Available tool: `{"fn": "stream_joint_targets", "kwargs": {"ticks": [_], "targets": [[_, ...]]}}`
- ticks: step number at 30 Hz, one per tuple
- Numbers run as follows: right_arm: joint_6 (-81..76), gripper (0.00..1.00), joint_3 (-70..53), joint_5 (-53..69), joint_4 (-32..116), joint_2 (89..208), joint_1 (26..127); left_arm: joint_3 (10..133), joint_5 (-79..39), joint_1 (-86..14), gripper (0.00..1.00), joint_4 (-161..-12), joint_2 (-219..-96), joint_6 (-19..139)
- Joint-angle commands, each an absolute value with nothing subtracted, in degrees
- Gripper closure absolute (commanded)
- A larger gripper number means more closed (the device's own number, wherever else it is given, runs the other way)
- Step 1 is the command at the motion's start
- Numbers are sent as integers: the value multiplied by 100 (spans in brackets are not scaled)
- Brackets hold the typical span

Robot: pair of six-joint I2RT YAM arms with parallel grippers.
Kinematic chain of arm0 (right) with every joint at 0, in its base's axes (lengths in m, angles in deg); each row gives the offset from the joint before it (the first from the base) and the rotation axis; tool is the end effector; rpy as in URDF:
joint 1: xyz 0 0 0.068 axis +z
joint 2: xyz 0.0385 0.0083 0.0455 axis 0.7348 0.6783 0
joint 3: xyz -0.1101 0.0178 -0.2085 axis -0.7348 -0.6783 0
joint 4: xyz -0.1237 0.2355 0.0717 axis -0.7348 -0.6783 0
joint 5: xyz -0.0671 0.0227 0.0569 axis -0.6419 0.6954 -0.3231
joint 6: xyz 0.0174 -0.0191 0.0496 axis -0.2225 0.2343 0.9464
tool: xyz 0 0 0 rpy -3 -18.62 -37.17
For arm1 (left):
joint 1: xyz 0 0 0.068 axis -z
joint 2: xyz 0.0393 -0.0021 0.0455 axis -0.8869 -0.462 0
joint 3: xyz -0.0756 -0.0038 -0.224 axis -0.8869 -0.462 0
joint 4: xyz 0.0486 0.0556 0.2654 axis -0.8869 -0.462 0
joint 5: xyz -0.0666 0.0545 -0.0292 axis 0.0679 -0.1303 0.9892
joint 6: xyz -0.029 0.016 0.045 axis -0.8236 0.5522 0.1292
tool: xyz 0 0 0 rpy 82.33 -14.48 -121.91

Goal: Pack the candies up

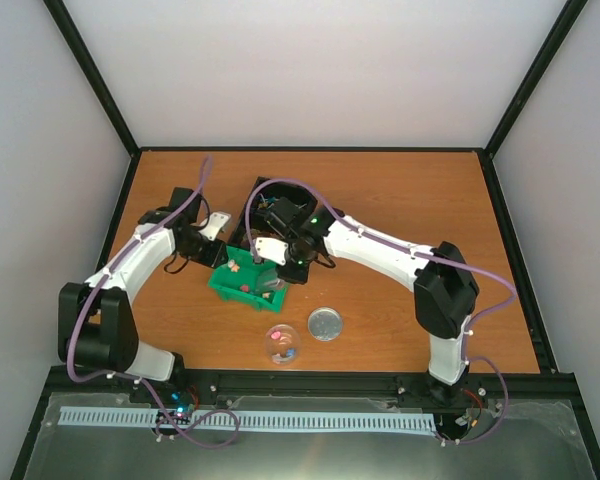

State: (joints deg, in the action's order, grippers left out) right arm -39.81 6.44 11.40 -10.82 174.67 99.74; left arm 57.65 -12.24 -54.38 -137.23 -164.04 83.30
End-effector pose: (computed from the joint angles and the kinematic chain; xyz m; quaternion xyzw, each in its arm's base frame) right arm 0.2330 0.3154 0.2063 -0.6601 0.7251 0.1268 0.1495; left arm 0.2808 -0.0508 0.1829 0.1918 0.9593 -0.1334 0.1589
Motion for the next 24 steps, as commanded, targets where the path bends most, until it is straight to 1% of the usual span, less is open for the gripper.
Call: {"fn": "stream_joint_targets", "kwargs": {"ticks": [1,9,14,16,20,24], "targets": [[-4148,97,967,1179,-1579,17788,10038,5837,-1009,-5424,73,-13676,-16532,8260],[-4164,97,1209,1568,-1628,18264,10073,5878,-873,-5394,82,-13673,-16681,8213],[-3951,97,1176,1888,-1223,18419,10073,5780,-805,-5378,88,-13637,-16641,8191],[-3882,97,1167,1982,-1066,18531,10073,5779,-797,-5369,92,-13642,-16629,8178],[-3755,97,1070,1972,-638,18724,10073,5781,-792,-5354,98,-13640,-16615,8173],[-3555,97,725,2029,30,18660,10073,5772,-780,-5334,99,-13642,-16608,8182]]}}
